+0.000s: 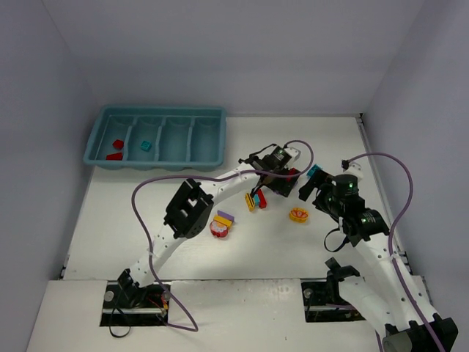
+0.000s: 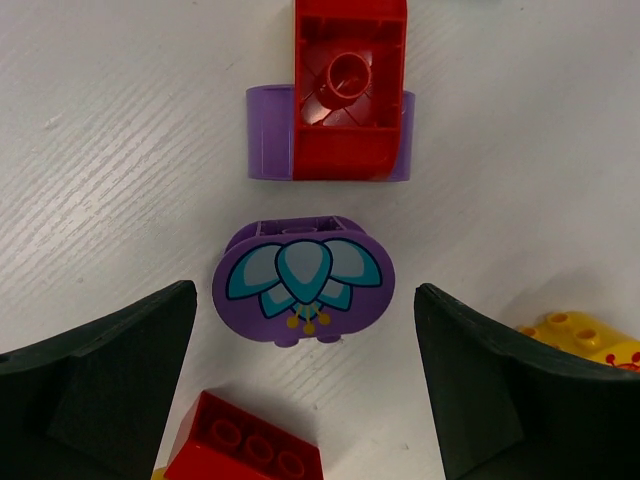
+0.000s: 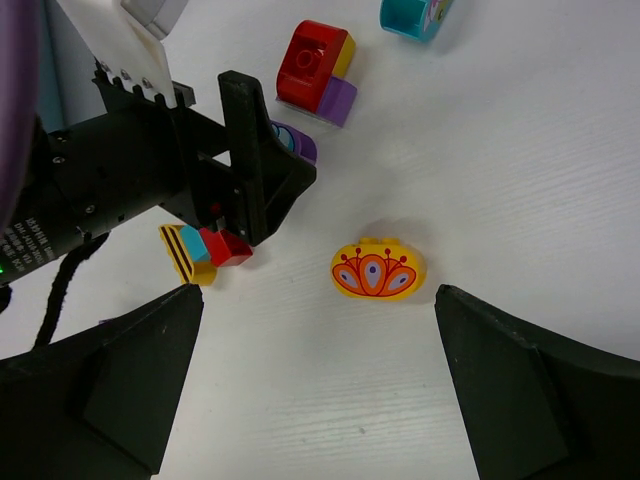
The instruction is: Sort the legos into containers by color
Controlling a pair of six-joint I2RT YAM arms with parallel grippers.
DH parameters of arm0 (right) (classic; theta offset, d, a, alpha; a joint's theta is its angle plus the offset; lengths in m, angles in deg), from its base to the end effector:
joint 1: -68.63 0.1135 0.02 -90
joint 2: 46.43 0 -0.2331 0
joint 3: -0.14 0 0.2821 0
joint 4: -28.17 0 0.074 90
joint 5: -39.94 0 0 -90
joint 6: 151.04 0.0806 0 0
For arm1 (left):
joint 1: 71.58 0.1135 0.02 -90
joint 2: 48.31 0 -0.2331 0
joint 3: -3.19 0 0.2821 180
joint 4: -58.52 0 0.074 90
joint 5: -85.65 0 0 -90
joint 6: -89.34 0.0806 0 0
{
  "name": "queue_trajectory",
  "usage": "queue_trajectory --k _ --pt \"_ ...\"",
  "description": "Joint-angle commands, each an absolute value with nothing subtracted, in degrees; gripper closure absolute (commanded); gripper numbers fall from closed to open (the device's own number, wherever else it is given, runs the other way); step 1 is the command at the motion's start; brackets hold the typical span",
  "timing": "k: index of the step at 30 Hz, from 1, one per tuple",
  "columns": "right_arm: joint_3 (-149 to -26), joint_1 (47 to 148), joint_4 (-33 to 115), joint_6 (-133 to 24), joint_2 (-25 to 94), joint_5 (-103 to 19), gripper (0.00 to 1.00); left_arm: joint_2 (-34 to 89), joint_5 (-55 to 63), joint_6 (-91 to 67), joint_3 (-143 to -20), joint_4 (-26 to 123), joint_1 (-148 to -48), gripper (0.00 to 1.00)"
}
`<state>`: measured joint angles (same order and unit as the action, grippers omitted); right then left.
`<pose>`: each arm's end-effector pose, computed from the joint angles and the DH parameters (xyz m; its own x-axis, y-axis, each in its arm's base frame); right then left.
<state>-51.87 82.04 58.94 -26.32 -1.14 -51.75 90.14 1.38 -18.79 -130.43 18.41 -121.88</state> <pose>0.2703 0.0620 0.2492 -0.4430 0.4797 -0.7574 0.0568 0.8582 0.5102 0.3673 -0.4550 0.1354 -0.6811 0.3356 -0.6508 0.6300 0.7215 -0.2873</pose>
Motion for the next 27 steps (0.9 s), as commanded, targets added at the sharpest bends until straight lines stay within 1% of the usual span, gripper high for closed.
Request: queue_trajectory --k 1,4,6,7,9,10,12,13,16,21,24,27 --pt "-51.6 81.5 57.7 -25.8 -1.4 -52.3 0.02 89.1 0.3 -18.2 -133.1 21.6 -122.3 0.17" --pt "-51.5 81.5 57.7 -25.9 -1.4 -52.1 0.02 90.2 0.0 -18.2 -133.4 23.0 -122.3 0.18" --pt "-51.6 81.5 57.8 -26.0 -1.5 -52.0 0.02 91.3 -0.1 -18.3 -134.4 23.2 -122.3 0.23" --pt "-51.6 81.5 57.8 -26.1 -1.4 -52.0 0.02 91.5 -0.1 -18.4 -134.8 23.3 -122.3 0.31" --pt "-51.6 81.5 57.9 -26.1 -1.6 -51.9 0.02 91.3 -0.7 -18.9 -134.5 23.8 -122.3 0.39" --pt "-51.7 81.5 57.9 -26.3 -1.6 -51.9 0.02 90.9 -1.0 -18.9 -134.2 24.1 -122.2 0.51" --pt "-51.9 81.5 57.9 -26.5 -1.9 -51.6 0.02 88.6 -2.7 -18.7 -131.9 25.2 -122.0 0.61" --pt "-51.9 81.5 57.9 -26.6 -2.0 -51.5 0.02 87.5 -3.4 -18.6 -130.8 25.8 -121.9 0.73" --pt "-52.1 81.5 57.9 -28.3 -2.1 -50.6 0.02 82.0 -7.1 -18.7 -126.5 27.4 -121.0 0.85" --pt "-53.5 81.5 57.9 -29.4 -1.5 -48.6 0.02 70.8 -12.4 -18.2 -121.3 25.1 -116.8 0.85" --pt "-53.9 81.5 57.8 -30.4 0.1 -48.3 0.02 66.5 -14.2 -18.2 -121.1 21.3 -110.8 0.84" --pt "-54.1 81.5 57.8 -30.4 2.3 -48.6 0.02 64.3 -15.8 -17.1 -121.1 19.2 -103.6 0.78"
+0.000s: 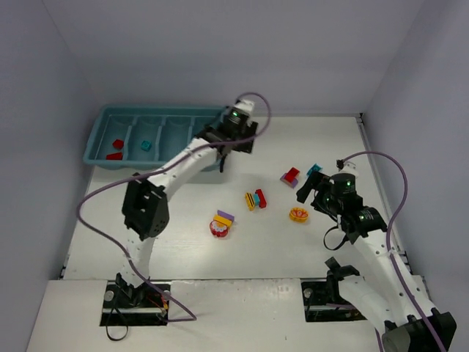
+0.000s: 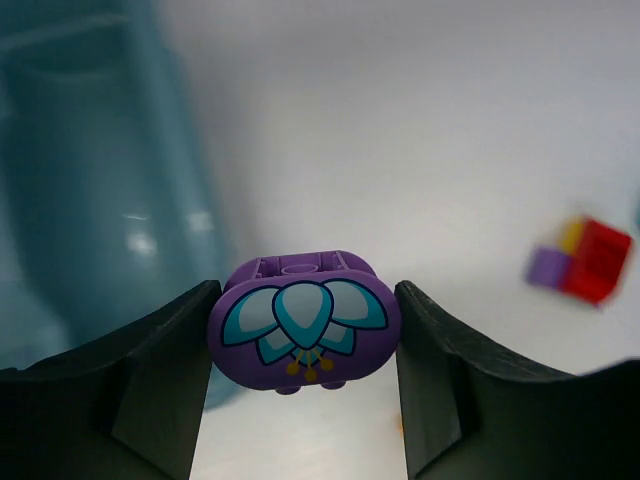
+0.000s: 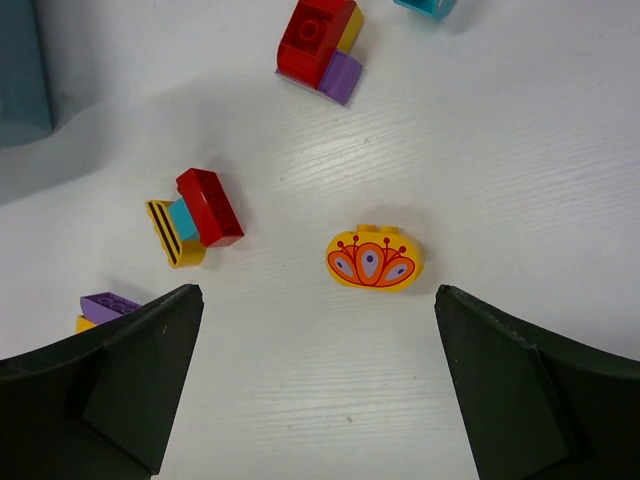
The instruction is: Sort the legos into containers by color
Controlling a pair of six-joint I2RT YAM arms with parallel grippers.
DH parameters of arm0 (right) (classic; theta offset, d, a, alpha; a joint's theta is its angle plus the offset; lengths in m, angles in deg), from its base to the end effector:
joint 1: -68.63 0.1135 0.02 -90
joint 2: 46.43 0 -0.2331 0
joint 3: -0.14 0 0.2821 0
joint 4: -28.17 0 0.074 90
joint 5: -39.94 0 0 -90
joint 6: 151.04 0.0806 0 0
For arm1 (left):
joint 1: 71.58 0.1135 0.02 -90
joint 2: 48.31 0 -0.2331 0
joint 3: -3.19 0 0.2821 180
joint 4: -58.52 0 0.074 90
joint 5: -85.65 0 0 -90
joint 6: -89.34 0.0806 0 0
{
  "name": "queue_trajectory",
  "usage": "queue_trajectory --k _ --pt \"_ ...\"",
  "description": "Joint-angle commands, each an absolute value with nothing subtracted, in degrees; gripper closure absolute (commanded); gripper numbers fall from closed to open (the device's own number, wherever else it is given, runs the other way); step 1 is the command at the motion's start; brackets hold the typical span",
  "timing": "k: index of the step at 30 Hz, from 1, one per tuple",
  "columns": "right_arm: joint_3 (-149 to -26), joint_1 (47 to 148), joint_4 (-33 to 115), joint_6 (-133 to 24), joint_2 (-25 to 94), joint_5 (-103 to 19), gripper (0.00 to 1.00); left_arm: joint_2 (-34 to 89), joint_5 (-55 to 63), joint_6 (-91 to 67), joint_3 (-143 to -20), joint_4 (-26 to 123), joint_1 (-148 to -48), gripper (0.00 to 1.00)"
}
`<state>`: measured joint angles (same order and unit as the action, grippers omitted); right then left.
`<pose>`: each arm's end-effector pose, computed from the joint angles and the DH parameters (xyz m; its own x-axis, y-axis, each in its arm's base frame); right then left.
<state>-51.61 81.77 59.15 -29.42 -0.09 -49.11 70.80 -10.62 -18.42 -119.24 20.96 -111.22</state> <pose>0.2717 0.0648 0.2420 -0.4847 0.4252 -0.7644 0.0144 0.8777 0.4790 0.4233 -0.3393 0.2468 -0.5849 0.0908 -0.8060 0.4055 0.8933 -0.1936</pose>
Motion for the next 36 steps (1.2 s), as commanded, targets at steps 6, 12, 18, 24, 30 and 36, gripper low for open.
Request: queue_trajectory --k 6,12,18,24,30,36 --pt "-53.5 81.5 57.8 -27.6 5.0 -49.8 0.02 69.1 -17.1 -14.6 -126.1 16.9 -91.6 0.77" --pt "-51.3 81.5 57.9 -24.5 6.7 -52.3 0.0 78.5 -14.7 -14.6 -137.3 15.0 -83.5 0.72" --pt "-49.2 81.6 58.5 -19.8 8.8 -54.8 0.0 85.9 -13.2 -13.7 -143.5 13.0 -80.5 0.58" --pt "-47.0 81.6 58.1 -18.4 12.5 -54.1 0.0 85.5 -11.5 -14.7 -138.7 15.6 -78.7 0.43" --pt "-46.0 81.8 54.8 -20.2 16.0 -51.5 0.0 83.2 -9.5 -15.3 -136.5 17.8 -78.7 0.25" --pt "-46.9 84.8 52.6 -21.0 20.0 -51.9 0.0 79.7 -9.2 -16.0 -135.6 17.9 -78.7 0.18"
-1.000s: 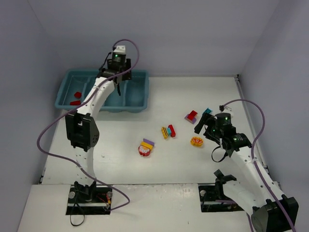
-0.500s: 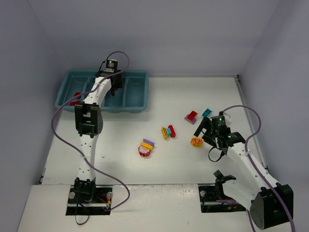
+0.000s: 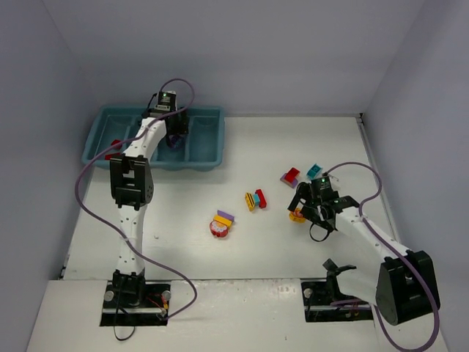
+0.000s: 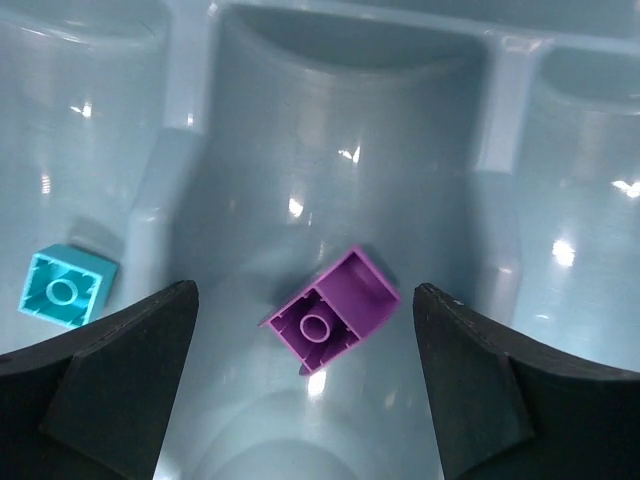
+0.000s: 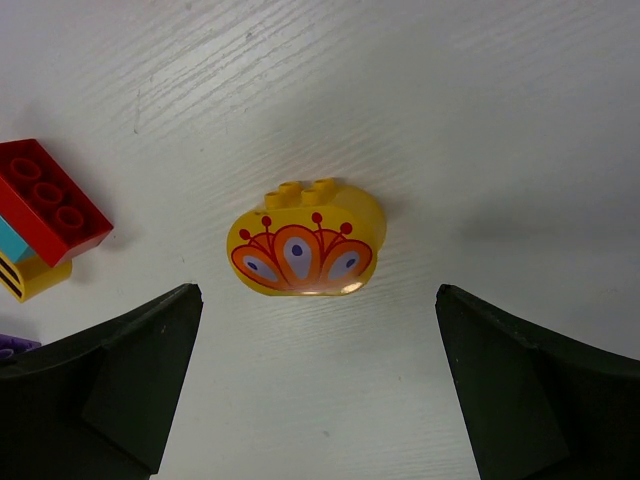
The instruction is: Sort the legos into containers by color
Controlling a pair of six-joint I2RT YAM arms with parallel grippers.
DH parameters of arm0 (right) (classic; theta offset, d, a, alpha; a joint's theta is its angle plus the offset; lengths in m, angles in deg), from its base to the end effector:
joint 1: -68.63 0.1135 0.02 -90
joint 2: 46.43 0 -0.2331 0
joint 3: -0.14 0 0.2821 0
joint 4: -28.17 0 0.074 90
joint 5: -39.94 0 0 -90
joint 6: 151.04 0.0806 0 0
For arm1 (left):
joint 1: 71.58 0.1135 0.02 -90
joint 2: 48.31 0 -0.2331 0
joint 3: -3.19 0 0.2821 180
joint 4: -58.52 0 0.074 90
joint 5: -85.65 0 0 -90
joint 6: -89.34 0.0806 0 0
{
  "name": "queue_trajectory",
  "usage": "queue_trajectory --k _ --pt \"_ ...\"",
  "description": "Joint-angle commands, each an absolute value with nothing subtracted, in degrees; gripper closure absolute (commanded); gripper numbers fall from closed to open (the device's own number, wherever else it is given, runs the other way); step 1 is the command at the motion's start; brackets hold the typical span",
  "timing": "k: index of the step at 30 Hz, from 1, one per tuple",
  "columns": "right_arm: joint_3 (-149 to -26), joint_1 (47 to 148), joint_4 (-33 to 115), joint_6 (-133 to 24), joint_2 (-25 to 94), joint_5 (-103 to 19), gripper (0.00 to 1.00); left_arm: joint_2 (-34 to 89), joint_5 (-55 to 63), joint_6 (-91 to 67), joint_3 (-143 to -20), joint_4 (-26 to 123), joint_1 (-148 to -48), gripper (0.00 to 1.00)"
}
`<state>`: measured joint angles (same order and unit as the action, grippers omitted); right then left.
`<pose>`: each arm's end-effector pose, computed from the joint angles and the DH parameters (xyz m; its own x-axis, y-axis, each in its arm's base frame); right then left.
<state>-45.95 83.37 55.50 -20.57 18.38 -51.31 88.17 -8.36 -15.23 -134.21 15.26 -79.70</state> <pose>0.2860 0.0734 0.1226 -0.6853 0.4907 -0.5382 0.2695 0.8574 0.4385 0.5801 -0.0771 0.1745 -0.6679 -0.1582 -0.7272 -0.0809 0.9868 -0.1404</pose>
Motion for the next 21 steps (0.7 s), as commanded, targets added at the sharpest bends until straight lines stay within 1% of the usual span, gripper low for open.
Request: queue_trajectory --k 1,5,11,14,18,19,21 --pt "-47.1 85.4 52.4 -20.9 21.2 -52.3 0.0 78.1 -8.9 -16.5 -135.5 17.5 -78.8 0.18" --pt "-48.1 88.4 51.9 -20.0 24.0 -54.0 0.0 72.4 -7.2 -18.2 -133.6 17.1 -79.8 0.18" --pt "-48.0 88.8 51.4 -18.8 27.2 -57.2 0.0 62.6 -6.0 -21.1 -131.8 11.8 -82.0 0.18" --pt "-48.0 88.8 51.0 -18.3 28.4 -58.7 0.01 55.9 -4.4 -23.1 -125.9 11.3 -83.0 0.18" --pt "-48.7 88.9 50.4 -18.7 30.6 -60.3 0.02 45.0 -4.4 -25.3 -114.5 13.0 -84.8 0.18" --pt "-49.0 88.9 50.4 -18.8 31.0 -60.8 0.02 43.4 -4.4 -25.3 -109.7 13.4 -86.0 0.18" --pt "-49.5 88.9 50.3 -19.5 32.2 -61.9 0.04 39.0 -4.4 -25.3 -105.7 13.2 -87.0 0.18"
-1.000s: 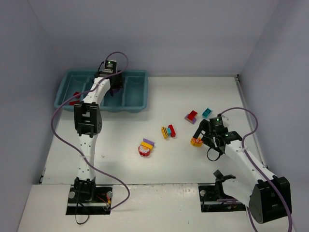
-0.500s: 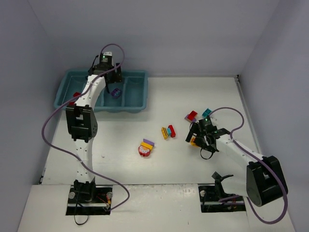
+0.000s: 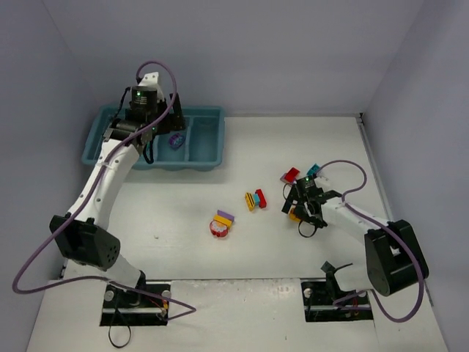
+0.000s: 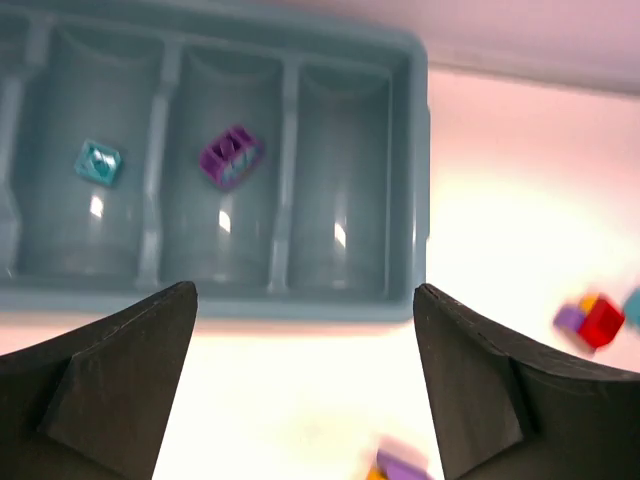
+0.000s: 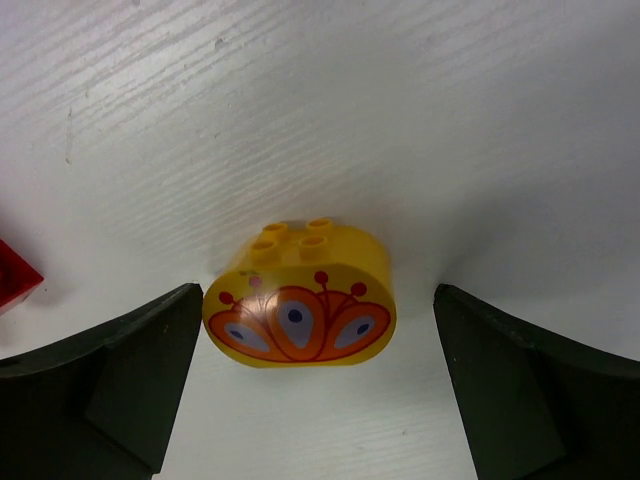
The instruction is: Sort the legos into containers by color
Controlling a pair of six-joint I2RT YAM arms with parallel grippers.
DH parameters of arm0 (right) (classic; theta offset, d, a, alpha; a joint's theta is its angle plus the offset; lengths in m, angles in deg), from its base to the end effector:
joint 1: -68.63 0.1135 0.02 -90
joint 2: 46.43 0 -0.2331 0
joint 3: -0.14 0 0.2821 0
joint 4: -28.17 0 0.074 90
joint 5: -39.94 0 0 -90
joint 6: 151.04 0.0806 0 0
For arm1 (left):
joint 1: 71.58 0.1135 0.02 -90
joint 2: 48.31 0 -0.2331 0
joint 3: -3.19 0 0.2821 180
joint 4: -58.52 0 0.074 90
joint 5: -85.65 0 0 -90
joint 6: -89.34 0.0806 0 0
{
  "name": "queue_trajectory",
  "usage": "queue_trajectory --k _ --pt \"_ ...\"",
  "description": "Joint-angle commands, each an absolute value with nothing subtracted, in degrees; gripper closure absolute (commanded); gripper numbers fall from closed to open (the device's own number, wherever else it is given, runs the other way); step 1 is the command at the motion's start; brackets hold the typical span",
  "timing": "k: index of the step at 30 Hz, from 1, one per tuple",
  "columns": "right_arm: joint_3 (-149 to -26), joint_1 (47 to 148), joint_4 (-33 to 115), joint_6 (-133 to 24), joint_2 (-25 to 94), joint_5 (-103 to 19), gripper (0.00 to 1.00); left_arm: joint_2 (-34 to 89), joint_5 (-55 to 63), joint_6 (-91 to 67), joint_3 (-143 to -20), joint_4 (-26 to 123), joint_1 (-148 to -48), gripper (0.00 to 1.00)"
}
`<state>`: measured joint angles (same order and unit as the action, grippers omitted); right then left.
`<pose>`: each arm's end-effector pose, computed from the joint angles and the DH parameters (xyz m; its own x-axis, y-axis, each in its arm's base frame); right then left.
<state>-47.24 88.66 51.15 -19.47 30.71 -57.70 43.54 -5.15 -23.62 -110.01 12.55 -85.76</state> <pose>0.2913 0.0948 0.0783 -0.7345 0.4322 -0.5232 0.2988 0.8982 0.3226 0.4180 -0.1044 0.3848 -0.4627 -0.2854 -0.8393 0.0567 0.9353 -0.3493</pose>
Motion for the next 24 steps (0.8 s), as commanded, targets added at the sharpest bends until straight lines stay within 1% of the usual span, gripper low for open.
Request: queue_trajectory --k 1,2,5,8,9,11,12,13,15,16,19,20,22,24 --pt "-49.7 88.9 50.3 -19.7 32.6 -62.2 0.05 37.8 -4.4 -25.3 -102.4 12.8 -87.7 0.18" --pt "-49.8 89.0 50.3 -19.8 33.2 -62.4 0.05 36.6 -4.4 -25.4 -100.6 12.1 -87.9 0.18" --pt "-49.8 89.0 49.5 -20.6 34.2 -62.3 0.13 32.1 -4.4 -26.1 -93.5 11.6 -88.7 0.18" --pt "-49.9 89.4 49.1 -21.7 34.2 -61.8 0.37 28.3 -4.4 -26.9 -88.2 10.1 -88.9 0.18" --pt "-50.4 89.5 49.1 -21.9 33.8 -62.0 0.52 26.7 -4.4 -27.0 -87.2 9.8 -88.9 0.18" --pt "-51.1 90.3 49.2 -23.0 32.3 -62.2 0.74 25.1 -4.4 -27.3 -84.8 9.0 -88.9 0.18" --pt "-51.8 90.7 49.2 -23.6 31.5 -62.1 0.93 23.7 -4.4 -27.4 -84.2 8.7 -88.8 0.18" --pt "-53.8 91.0 49.3 -24.4 30.9 -61.8 0.99 23.1 -4.4 -27.4 -83.7 8.5 -88.9 0.18" --pt "-57.0 92.2 49.3 -27.4 29.0 -60.0 1.0 21.7 -4.4 -27.3 -82.5 7.2 -88.9 0.18" --pt "-61.1 92.7 49.2 -28.5 28.6 -59.6 1.0 21.3 -4.6 -27.4 -82.0 6.9 -88.8 0.18" --pt "-68.5 94.7 47.5 -34.9 29.7 -57.0 1.0 19.7 -4.4 -27.8 -80.4 5.9 -88.9 0.18" --pt "-73.4 95.2 46.7 -38.8 31.7 -56.0 1.0 18.8 -4.4 -28.0 -80.0 5.6 -88.9 0.18" --pt "-78.5 96.2 44.3 -42.5 34.5 -50.9 1.0 18.0 -4.4 -28.2 -79.0 5.3 -88.9 0.18" --pt "-86.2 96.7 43.2 -47.4 40.5 -44.9 1.0 17.0 -4.4 -28.3 -78.5 4.3 -88.9 0.18"
